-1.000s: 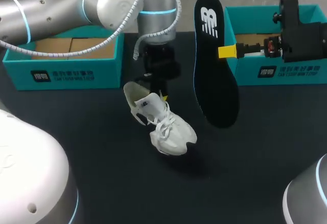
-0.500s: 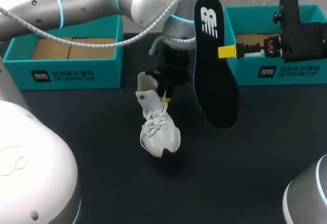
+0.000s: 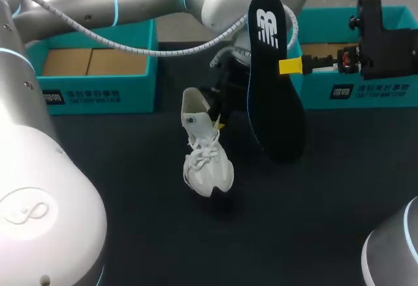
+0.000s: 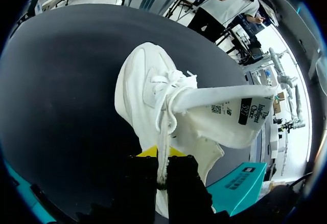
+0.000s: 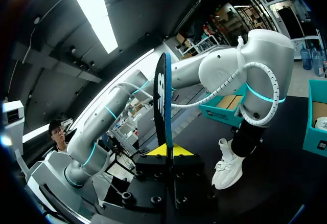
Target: Take the shoe out of the shoebox, open the shoe tongue, remove and reinsert the insole, then place the shoe into the shoebox
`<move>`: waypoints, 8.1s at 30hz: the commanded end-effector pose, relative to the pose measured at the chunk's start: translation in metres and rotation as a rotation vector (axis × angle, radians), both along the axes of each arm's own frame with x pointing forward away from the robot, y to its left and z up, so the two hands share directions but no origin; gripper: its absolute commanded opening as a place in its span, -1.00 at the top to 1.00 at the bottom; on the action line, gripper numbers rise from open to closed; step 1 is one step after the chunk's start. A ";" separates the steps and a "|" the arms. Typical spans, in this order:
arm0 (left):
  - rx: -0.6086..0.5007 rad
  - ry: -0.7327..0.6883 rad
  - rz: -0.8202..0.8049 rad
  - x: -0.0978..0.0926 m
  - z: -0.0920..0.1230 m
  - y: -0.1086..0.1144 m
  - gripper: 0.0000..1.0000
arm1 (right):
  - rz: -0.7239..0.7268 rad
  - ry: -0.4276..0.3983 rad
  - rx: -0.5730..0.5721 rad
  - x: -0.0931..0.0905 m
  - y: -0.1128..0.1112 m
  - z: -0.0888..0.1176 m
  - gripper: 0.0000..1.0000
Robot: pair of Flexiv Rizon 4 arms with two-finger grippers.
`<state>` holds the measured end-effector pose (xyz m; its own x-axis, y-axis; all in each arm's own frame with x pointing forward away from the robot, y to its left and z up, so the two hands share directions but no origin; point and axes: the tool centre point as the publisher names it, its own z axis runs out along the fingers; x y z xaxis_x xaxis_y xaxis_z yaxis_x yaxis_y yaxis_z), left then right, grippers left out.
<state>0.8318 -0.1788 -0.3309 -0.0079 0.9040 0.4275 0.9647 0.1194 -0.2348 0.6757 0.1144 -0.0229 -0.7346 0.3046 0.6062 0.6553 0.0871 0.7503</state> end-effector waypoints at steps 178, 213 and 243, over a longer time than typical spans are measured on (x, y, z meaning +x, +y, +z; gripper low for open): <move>-1.989 -0.315 0.082 0.083 0.247 -0.047 0.34 | -0.231 0.963 0.233 0.274 0.026 -0.058 1.00; -1.995 -0.359 0.127 0.134 0.247 -0.071 1.00 | -0.162 0.833 0.257 0.237 -0.020 -0.039 -1.00; -1.960 -0.325 0.147 0.138 0.247 -0.071 1.00 | -0.167 0.768 0.239 0.226 -0.041 -0.029 -1.00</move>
<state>0.9677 -0.2492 -0.0844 0.0285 0.0357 -0.9990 0.9989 0.0373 0.0298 0.9014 0.0725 -0.0513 -0.0453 0.1702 0.9844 0.9841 -0.1621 0.0733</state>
